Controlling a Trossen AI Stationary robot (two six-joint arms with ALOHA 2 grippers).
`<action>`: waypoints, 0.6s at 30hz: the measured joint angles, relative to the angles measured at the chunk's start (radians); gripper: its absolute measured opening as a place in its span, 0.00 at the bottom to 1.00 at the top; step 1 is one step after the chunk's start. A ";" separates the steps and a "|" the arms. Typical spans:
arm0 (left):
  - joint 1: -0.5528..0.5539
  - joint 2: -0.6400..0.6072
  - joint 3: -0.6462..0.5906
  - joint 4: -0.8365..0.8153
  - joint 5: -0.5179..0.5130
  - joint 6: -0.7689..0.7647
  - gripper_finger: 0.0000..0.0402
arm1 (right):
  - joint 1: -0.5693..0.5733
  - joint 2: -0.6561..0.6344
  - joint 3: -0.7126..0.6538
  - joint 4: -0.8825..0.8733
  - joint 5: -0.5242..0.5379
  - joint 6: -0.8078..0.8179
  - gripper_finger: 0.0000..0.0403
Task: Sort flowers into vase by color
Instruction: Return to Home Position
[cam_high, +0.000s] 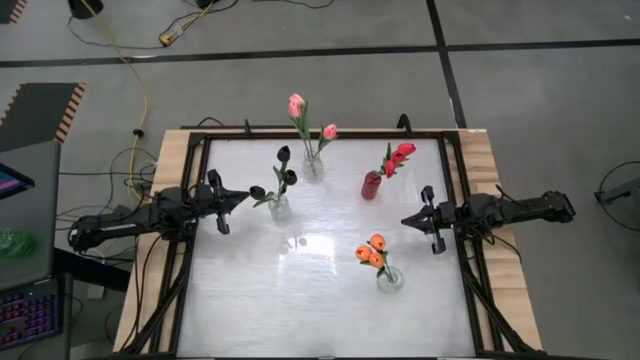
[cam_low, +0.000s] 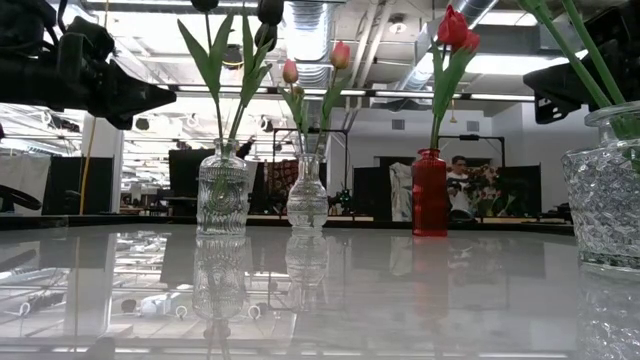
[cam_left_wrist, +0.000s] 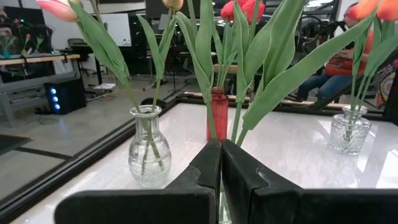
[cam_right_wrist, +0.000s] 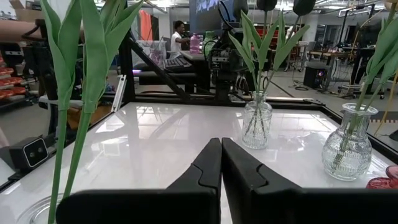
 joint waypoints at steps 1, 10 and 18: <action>0.000 0.000 0.000 0.000 0.000 0.000 0.00 | 0.000 0.000 0.000 0.000 0.000 0.000 0.10; 0.000 0.000 0.000 0.000 0.000 0.000 0.00 | 0.000 0.000 0.000 0.000 0.000 0.000 0.10; 0.000 -0.008 0.000 0.001 0.000 0.000 0.00 | 0.000 0.000 0.000 0.000 0.000 0.000 0.10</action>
